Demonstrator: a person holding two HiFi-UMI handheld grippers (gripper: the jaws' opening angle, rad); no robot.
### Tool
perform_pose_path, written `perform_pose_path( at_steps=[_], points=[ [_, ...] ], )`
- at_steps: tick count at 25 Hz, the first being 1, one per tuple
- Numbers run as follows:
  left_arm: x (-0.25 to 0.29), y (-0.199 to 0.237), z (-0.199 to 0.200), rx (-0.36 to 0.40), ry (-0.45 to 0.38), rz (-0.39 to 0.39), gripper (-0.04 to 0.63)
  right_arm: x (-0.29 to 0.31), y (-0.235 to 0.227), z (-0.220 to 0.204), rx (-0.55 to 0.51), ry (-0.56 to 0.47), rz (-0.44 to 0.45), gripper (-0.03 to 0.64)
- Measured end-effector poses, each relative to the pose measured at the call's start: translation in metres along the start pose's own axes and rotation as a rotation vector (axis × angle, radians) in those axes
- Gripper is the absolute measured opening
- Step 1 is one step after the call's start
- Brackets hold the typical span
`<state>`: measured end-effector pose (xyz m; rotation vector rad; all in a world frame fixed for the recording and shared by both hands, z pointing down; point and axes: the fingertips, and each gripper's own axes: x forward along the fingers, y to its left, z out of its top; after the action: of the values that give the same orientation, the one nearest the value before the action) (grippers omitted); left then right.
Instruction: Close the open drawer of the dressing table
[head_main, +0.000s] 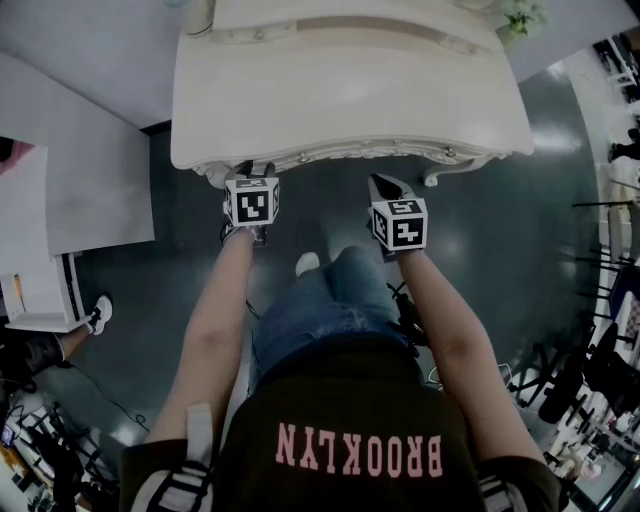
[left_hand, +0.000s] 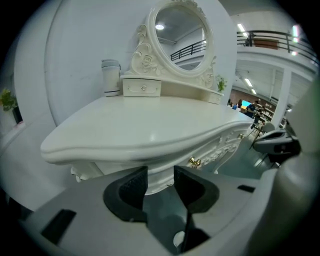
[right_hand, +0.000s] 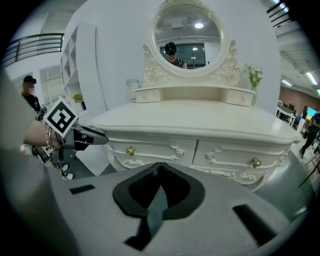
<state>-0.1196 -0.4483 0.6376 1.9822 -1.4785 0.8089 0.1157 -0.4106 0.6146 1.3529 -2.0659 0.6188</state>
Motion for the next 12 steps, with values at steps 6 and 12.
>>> perform_pose_path(
  at_steps=[6,12],
  points=[
    [-0.015,0.003,0.008,-0.037,-0.032,-0.001,0.144,-0.009,0.005,0.026,0.002,-0.063,0.012,-0.003],
    [-0.044,0.008,0.018,-0.084,-0.094,0.006,0.144,-0.028,0.004,0.062,0.033,-0.147,0.04,-0.003]
  ],
)
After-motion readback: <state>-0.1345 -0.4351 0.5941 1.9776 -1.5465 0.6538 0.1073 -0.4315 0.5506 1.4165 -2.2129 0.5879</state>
